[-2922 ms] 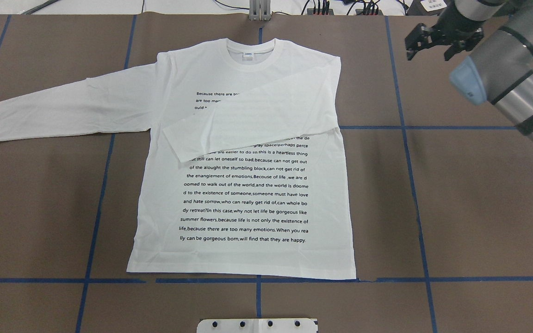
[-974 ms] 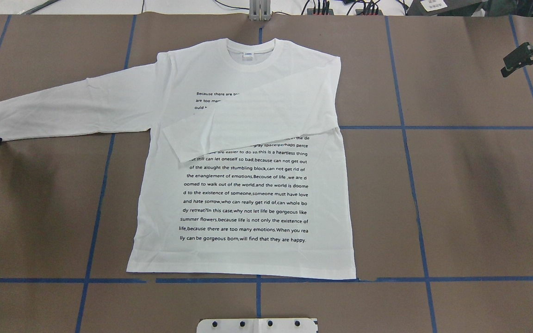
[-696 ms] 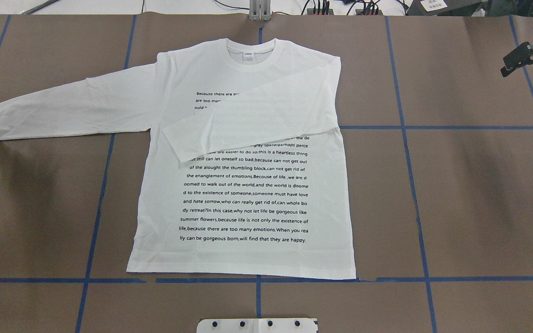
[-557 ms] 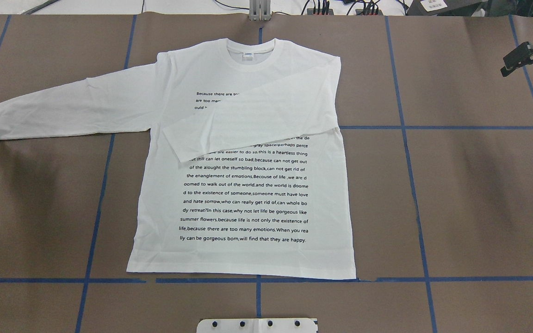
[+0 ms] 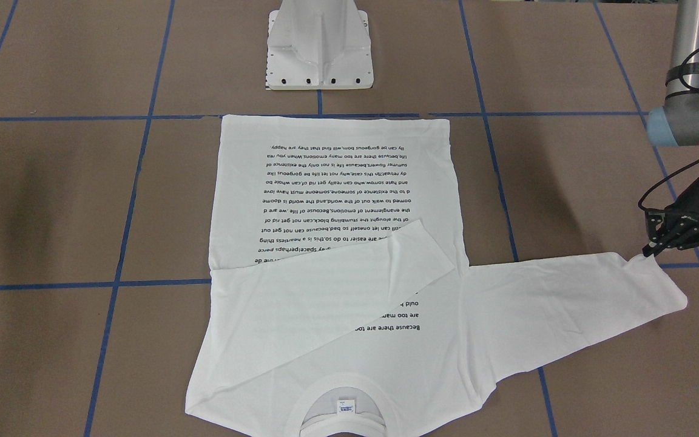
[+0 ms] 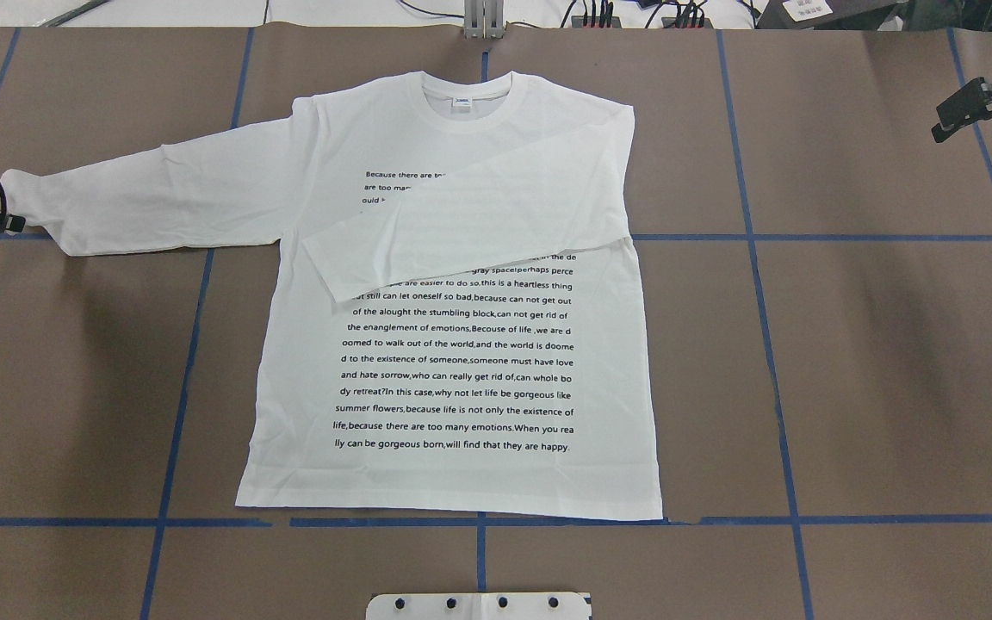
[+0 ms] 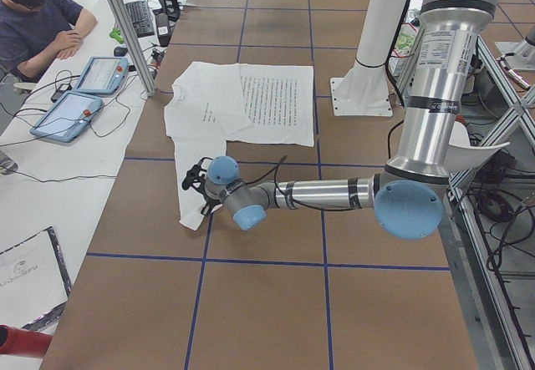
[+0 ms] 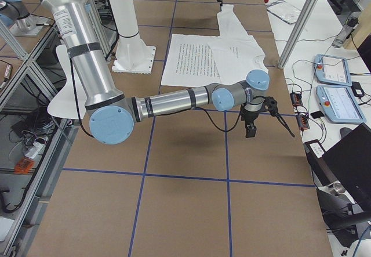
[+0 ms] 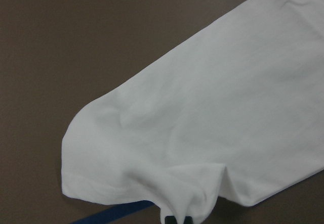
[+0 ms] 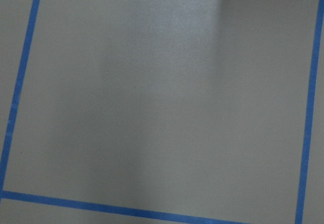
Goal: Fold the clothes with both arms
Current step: 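Lower the left gripper and grasp the cuff of the other sleeve, then carry the sleeve with the left gripper across the shirt toward the collar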
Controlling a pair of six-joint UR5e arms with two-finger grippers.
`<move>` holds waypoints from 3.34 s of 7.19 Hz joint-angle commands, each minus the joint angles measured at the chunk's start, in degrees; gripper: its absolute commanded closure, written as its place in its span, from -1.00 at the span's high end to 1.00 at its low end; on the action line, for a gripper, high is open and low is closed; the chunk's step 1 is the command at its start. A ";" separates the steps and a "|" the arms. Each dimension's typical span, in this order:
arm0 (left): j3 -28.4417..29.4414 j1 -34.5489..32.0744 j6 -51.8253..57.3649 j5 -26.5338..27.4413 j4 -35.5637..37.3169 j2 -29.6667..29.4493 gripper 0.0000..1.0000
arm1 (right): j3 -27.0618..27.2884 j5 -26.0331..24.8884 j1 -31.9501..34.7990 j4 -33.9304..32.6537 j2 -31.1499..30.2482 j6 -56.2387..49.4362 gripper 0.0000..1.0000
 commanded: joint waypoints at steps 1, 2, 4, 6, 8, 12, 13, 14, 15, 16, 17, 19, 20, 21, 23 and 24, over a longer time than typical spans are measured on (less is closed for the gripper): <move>-1.05 -0.14 -0.87 -1.72 9.27 -8.38 -1.00 | 0.23 1.26 0.30 0.03 -0.67 0.00 1.00; -1.05 -0.05 -5.57 -1.64 10.88 -12.16 -1.00 | 0.24 1.36 0.31 0.03 -0.68 0.00 1.00; -1.66 0.30 -16.82 -4.42 11.24 -16.84 -1.00 | 0.32 2.58 0.74 0.30 -1.03 0.17 1.00; -3.59 3.36 -26.31 -6.82 11.24 -20.27 -1.00 | 0.24 3.03 0.92 0.39 -1.47 0.17 1.00; -5.44 7.58 -35.29 -6.38 11.16 -24.13 -1.00 | 0.24 3.03 1.18 0.30 -1.55 0.17 1.00; -5.10 16.02 -46.65 -0.85 11.24 -30.73 -1.00 | 0.15 2.95 1.10 0.39 -1.55 0.17 1.00; -4.75 18.47 -49.71 0.03 11.24 -32.83 -1.00 | 0.15 2.95 1.10 0.30 -1.47 0.17 1.00; -4.83 21.63 -51.66 3.78 11.24 -33.99 -1.00 | 0.15 3.03 1.10 0.21 -1.38 0.17 1.00; -4.83 24.18 -51.85 5.73 11.07 -34.09 -1.00 | 0.15 3.55 1.10 0.30 -1.47 0.26 1.00; -4.83 25.34 -51.85 6.27 11.07 -34.43 -1.00 | 0.23 3.91 1.18 0.30 -1.47 0.26 1.00; -4.92 25.87 -51.76 6.36 11.07 -35.05 -1.00 | 0.24 3.91 1.10 0.30 -1.55 0.26 1.00; -4.74 29.11 -51.76 9.68 10.98 -36.19 -1.00 | 0.15 3.91 1.18 0.38 -1.47 0.70 1.00; -4.74 30.52 -51.76 10.05 10.98 -36.72 -1.00 | 0.15 3.91 1.10 0.39 -1.47 0.70 1.00; -4.66 32.63 -51.68 12.32 10.98 -36.72 -1.00 | 0.15 3.82 1.18 0.39 -1.55 0.70 1.00; -4.04 34.66 -51.41 13.75 10.72 -37.16 -0.77 | -0.03 3.82 1.10 0.47 -1.47 0.70 1.00; -3.87 34.84 -51.24 13.83 10.63 -37.16 0.98 | -0.03 3.82 1.10 0.56 -1.38 0.70 1.00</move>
